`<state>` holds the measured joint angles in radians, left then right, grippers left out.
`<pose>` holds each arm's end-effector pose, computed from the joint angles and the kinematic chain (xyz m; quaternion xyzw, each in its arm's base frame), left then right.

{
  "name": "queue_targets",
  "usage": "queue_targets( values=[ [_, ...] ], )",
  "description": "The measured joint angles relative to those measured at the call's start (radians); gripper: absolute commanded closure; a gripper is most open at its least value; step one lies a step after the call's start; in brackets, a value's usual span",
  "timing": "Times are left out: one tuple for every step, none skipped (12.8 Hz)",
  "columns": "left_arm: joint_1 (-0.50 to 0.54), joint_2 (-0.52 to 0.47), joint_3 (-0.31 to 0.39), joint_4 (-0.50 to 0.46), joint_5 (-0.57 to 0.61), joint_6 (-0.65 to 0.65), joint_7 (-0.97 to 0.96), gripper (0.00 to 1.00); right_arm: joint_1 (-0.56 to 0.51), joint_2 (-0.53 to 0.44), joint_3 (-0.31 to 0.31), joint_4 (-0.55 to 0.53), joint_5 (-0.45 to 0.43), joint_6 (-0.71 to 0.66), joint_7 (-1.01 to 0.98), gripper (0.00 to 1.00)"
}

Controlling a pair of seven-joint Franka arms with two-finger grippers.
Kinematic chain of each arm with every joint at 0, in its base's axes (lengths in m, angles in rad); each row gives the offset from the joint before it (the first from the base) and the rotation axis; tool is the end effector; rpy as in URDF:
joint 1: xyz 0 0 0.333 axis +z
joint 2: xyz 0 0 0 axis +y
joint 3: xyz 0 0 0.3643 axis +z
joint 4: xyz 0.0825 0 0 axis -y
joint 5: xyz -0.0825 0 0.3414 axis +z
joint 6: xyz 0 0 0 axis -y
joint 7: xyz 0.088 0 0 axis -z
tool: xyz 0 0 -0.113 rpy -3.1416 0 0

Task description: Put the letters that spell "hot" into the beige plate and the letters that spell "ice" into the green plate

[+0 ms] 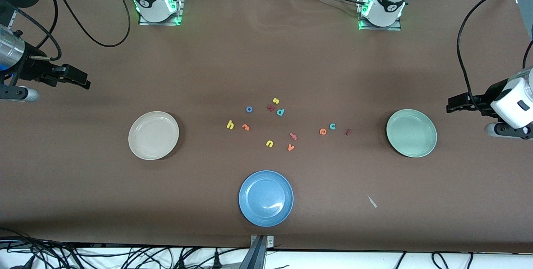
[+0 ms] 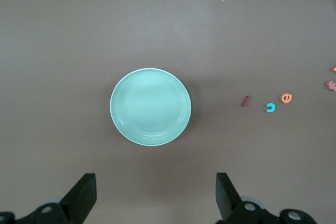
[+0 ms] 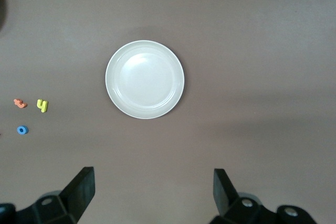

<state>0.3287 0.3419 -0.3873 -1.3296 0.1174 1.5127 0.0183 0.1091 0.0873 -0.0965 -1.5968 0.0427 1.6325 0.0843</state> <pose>0.6124 0.0224 0.5823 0.9972 -0.0330 -0.0673 0.0040 0.5443 0.0140 0.6150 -0.9988 0.0376 0.0264 0.0158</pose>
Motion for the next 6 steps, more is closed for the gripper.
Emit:
queue_targets(
  values=[
    [0.000,0.000,0.000,-0.001,0.000,0.000,0.000,0.00,0.000,0.000,0.000,0.000,0.000,-0.001,-0.001,0.00],
    [0.000,0.000,0.000,-0.003,0.000,0.000,0.000,0.01,0.000,0.000,0.000,0.000,0.000,-0.002,-0.001,0.00],
    [0.000,0.000,0.000,-0.004,0.000,0.002,0.000,0.01,0.000,0.000,0.000,0.000,0.000,-0.002,-0.001,0.00],
    [0.000,0.000,0.000,-0.005,0.000,0.004,0.000,0.01,0.000,0.000,0.000,0.000,0.000,-0.002,-0.001,0.00],
    [0.001,0.000,0.000,-0.006,0.000,0.006,0.000,0.01,0.000,0.001,0.000,0.000,0.000,-0.003,-0.002,0.00],
    [0.002,0.000,0.000,-0.007,0.000,0.009,0.000,0.01,0.000,0.001,0.000,0.000,0.000,-0.004,-0.002,0.00]
  ],
)
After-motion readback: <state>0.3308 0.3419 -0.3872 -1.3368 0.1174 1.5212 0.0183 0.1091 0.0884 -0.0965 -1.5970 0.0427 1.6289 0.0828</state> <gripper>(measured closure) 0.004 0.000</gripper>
